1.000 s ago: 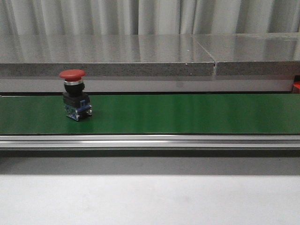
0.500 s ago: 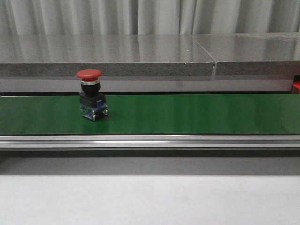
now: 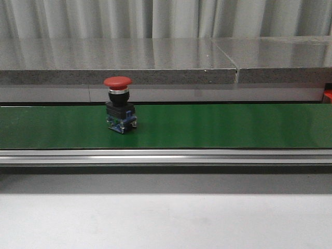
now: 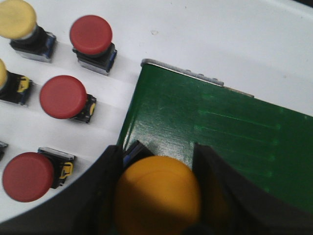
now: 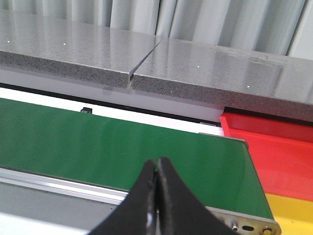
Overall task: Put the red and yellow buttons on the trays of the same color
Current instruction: 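Grasp the yellow button with the left gripper and set it on the belt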
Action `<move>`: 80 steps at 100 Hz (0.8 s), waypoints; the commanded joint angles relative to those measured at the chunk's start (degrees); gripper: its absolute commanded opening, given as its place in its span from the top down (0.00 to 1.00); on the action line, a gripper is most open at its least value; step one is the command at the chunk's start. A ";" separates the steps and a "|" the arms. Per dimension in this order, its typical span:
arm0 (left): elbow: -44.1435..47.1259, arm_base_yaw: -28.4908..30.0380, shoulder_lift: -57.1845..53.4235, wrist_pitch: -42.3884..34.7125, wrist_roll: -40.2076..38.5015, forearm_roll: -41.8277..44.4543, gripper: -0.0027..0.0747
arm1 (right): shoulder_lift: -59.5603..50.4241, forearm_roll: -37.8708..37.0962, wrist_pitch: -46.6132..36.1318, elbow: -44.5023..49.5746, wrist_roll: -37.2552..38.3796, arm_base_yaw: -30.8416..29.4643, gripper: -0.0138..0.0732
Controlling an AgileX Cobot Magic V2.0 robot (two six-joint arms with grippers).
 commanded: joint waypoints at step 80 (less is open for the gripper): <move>-3.75 -3.34 4.93 -3.90 4.73 -5.19 0.12 | -0.75 -0.41 -4.61 -0.58 -0.18 0.05 0.92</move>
